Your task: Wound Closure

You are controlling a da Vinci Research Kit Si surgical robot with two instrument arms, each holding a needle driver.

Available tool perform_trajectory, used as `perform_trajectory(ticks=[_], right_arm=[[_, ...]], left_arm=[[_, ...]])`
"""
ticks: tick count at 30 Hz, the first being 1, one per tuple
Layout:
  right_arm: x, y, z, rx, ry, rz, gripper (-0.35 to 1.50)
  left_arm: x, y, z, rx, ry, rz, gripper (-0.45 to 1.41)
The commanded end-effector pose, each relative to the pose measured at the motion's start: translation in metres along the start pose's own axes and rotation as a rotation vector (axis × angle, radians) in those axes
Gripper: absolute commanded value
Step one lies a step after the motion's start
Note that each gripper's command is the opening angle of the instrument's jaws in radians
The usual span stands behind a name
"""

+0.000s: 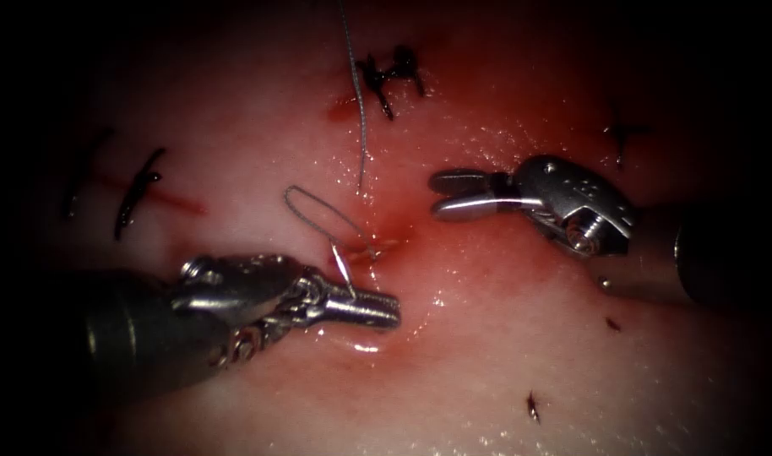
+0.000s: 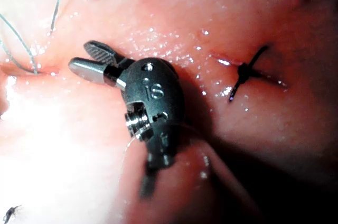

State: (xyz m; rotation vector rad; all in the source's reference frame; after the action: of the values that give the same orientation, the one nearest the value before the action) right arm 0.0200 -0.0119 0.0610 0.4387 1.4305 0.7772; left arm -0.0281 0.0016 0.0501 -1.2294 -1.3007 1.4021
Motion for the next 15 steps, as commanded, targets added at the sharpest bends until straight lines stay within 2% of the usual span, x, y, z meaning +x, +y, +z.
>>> perform_trajectory(ticks=[1,7,9,12,13,15], right_arm=[[-0.0011,-0.0003,0.0008,0.007,0.0,0.015,-0.03],[-0.0018,-0.0007,0.0009,0.036,-0.01,0.114,-0.15],[-0.0021,-0.001,0.0009,0.042,-0.013,0.141,-0.11],[-0.0023,-0.0013,0.0008,0.05,-0.015,0.151,0.14],[-0.0024,-0.0014,0.0008,0.051,-0.015,0.152,0.29],[-0.0024,-0.0017,0.0007,0.053,-0.015,0.152,0.47]], left_arm=[[-0.0001,-0.0004,0.0006,-0.007,-0.007,-0.017,-0.45],[0.0006,0.0011,0.0005,-0.083,-0.036,-0.134,-0.45],[0.0007,0.0018,0.0005,-0.104,-0.039,-0.164,-0.45],[0.0007,0.0028,0.0003,-0.134,-0.05,-0.166,-0.45],[0.0007,0.0033,0.0001,-0.144,-0.057,-0.169,-0.45],[0.0007,0.004,-0.0003,-0.139,-0.049,-0.103,-0.45]])
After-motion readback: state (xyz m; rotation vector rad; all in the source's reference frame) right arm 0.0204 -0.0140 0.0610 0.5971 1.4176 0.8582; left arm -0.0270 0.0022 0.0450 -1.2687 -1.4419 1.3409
